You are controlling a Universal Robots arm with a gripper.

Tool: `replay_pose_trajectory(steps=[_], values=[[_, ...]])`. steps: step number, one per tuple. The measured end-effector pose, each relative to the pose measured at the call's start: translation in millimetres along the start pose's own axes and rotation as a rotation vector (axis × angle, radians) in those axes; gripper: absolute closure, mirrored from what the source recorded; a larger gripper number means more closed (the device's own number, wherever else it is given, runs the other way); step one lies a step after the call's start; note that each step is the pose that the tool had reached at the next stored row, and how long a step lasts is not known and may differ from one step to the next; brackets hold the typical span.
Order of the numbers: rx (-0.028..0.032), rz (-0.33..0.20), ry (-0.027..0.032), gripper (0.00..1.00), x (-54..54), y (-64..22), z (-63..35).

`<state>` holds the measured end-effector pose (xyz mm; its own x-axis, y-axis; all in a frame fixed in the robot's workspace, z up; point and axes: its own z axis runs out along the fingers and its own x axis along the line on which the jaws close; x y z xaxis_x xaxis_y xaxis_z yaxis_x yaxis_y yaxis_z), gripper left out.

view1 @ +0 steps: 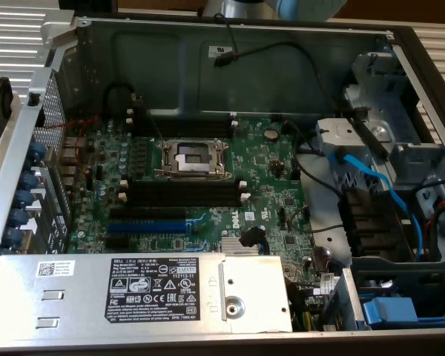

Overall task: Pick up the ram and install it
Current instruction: 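Reach for the ram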

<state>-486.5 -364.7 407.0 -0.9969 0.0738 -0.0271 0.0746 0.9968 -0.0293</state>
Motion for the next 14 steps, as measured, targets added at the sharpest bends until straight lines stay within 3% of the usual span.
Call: replay_pose_trajectory(steps=[6,8,12,14], values=[[0.0,0.0,-0.0006,0.9,1.4,-0.1,0.1],[-0.0007,0.0,0.0021,0.9,1.5,-0.6,0.7],[-0.0028,0.0,0.0141,0.9,1.4,-3.0,4.2],[-0.0031,0.001,0.0149,0.9,1.3,-4.9,7.8]])
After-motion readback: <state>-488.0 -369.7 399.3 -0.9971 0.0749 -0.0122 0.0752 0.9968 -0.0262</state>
